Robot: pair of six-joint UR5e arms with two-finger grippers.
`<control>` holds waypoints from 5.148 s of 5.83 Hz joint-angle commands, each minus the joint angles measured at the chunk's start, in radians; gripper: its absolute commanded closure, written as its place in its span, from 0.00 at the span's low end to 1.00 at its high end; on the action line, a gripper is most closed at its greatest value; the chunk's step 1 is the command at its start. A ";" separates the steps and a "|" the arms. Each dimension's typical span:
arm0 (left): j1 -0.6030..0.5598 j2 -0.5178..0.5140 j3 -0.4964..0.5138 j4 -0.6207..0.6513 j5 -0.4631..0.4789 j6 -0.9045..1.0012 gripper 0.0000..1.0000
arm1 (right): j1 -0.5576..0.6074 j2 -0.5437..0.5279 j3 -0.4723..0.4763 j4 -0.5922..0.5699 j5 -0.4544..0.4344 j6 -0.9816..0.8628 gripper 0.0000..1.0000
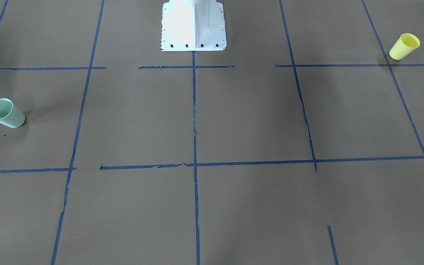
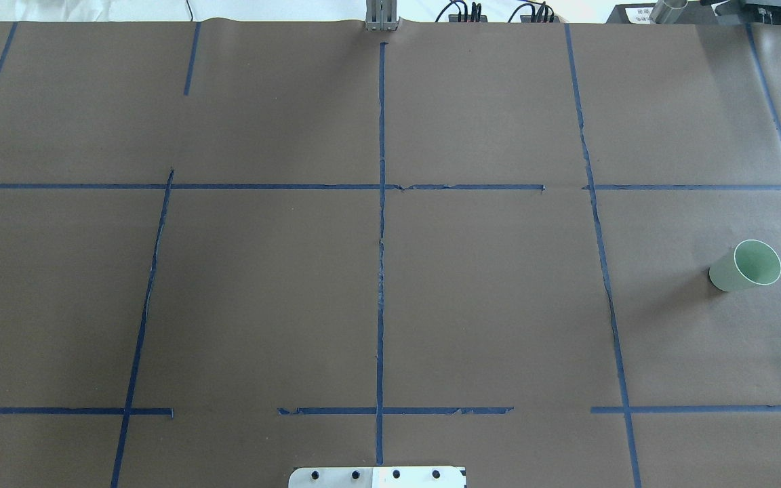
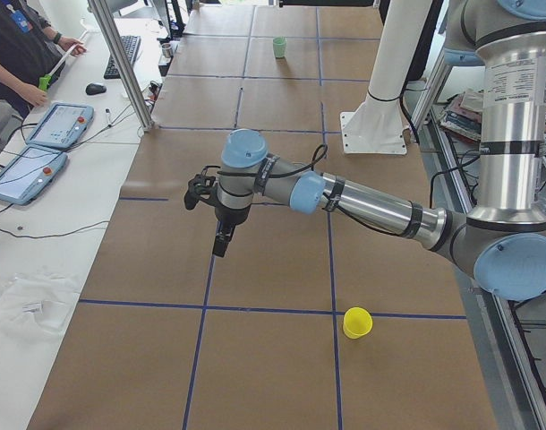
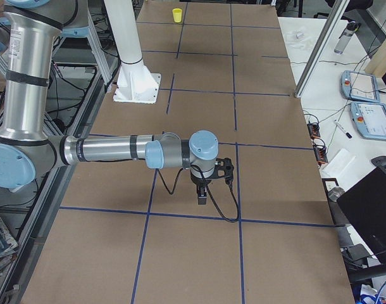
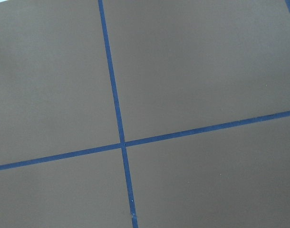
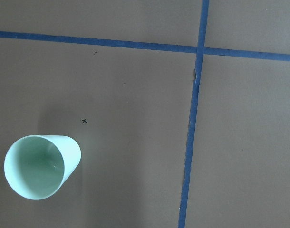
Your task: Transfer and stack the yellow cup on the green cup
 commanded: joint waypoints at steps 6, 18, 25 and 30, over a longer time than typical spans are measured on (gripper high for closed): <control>0.704 0.312 -0.236 0.066 0.767 -1.282 0.00 | 0.000 0.001 0.000 0.000 0.000 0.000 0.00; 1.080 0.109 0.023 0.778 0.608 -2.669 0.00 | 0.000 -0.011 0.011 0.084 -0.006 -0.003 0.00; 1.255 0.202 0.219 0.559 0.533 -2.747 0.00 | 0.000 -0.008 0.025 0.084 -0.006 0.000 0.00; 1.261 0.215 0.227 0.569 0.522 -2.694 0.00 | 0.000 -0.010 0.020 0.084 -0.006 -0.002 0.00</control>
